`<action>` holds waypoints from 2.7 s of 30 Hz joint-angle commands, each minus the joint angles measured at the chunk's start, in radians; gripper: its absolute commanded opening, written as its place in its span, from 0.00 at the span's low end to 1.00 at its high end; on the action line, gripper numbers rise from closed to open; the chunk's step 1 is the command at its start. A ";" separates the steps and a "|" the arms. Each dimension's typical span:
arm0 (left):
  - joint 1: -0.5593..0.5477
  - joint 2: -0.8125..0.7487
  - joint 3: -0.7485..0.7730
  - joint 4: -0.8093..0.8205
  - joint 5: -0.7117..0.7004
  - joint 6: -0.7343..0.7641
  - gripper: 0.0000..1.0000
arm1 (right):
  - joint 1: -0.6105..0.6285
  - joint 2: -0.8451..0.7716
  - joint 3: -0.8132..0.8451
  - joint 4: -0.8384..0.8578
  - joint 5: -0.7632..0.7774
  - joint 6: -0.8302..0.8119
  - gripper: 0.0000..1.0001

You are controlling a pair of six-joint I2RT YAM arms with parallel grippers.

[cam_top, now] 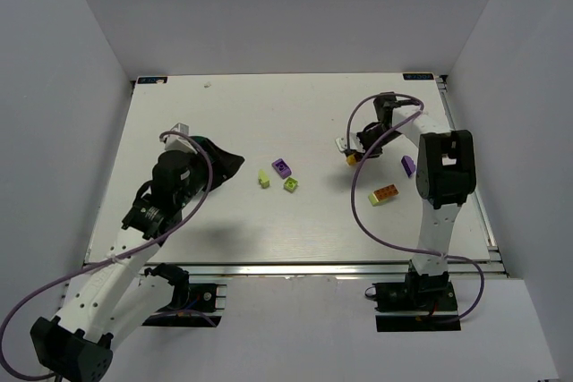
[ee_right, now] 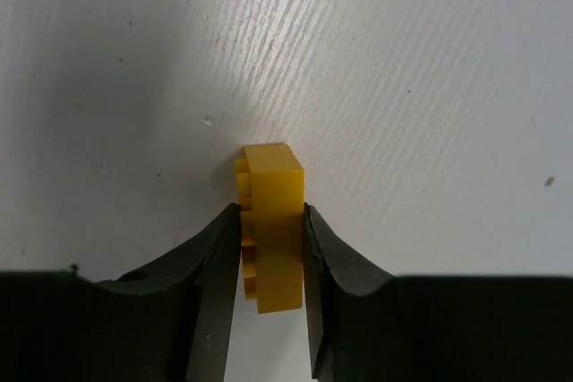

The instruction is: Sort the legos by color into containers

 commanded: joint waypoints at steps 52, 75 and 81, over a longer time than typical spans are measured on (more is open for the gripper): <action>-0.005 -0.383 0.178 -0.385 -0.501 0.044 0.80 | 0.756 0.027 0.159 1.036 -0.360 0.894 0.00; -0.005 -0.380 0.173 -0.390 -0.502 0.038 0.81 | 0.767 0.201 0.305 0.959 -0.285 0.573 0.13; -0.005 -0.376 0.172 -0.384 -0.498 0.039 0.81 | 0.765 0.211 0.304 0.959 -0.274 0.567 0.38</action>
